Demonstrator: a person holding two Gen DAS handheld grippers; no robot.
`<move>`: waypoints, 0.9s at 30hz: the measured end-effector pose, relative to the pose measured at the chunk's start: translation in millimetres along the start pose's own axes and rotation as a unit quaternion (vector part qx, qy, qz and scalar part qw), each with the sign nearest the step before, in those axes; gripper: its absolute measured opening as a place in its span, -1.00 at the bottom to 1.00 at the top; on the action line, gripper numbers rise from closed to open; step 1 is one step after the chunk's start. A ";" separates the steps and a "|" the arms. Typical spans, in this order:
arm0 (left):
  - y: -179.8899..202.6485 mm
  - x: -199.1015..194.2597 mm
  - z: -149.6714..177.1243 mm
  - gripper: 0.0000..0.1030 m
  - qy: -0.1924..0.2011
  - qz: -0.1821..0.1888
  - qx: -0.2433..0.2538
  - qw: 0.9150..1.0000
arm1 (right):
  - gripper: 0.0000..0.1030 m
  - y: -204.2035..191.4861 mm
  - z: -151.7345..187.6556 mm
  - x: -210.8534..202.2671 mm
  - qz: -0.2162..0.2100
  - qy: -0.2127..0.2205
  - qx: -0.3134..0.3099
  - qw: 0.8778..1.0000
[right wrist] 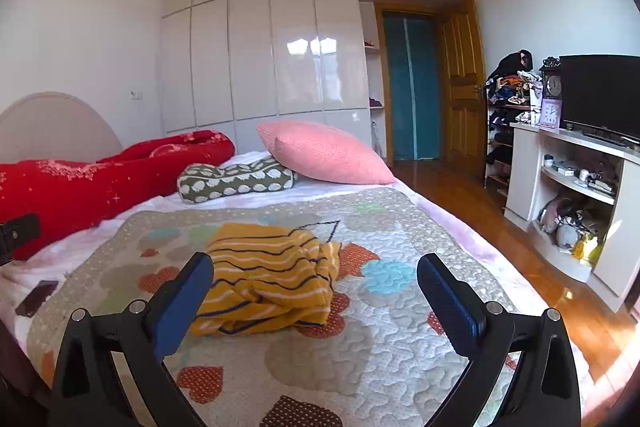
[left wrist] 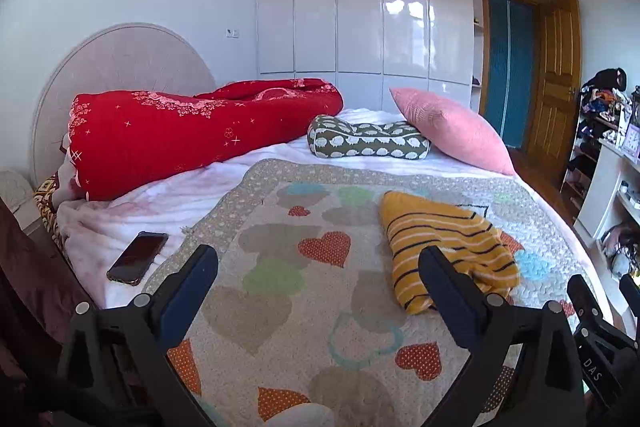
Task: Fold small clothes
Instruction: 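Open the right gripper and pull both tools back from the sweater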
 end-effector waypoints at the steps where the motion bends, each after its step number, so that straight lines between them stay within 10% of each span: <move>1: 4.1 1.1 5.0 0.94 -0.005 -0.001 0.008 1.000 | 0.99 0.2 5.1 5.3 0.009 -0.023 -0.006 1.000; 27: 50.6 56.9 67.2 0.94 -0.152 0.053 0.060 0.985 | 0.99 -6.9 51.3 42.6 -0.019 -0.116 -0.011 0.993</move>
Point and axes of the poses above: each gripper's, at about its wrist camera, not at the fingertips, and x roughly the way its jaws point, y to its right, z to its underside, the point moved 10 cm from there along x, roughly the way its jaws point, and after that the axes turned 15 degrees about -y, right-handed, at the moved point
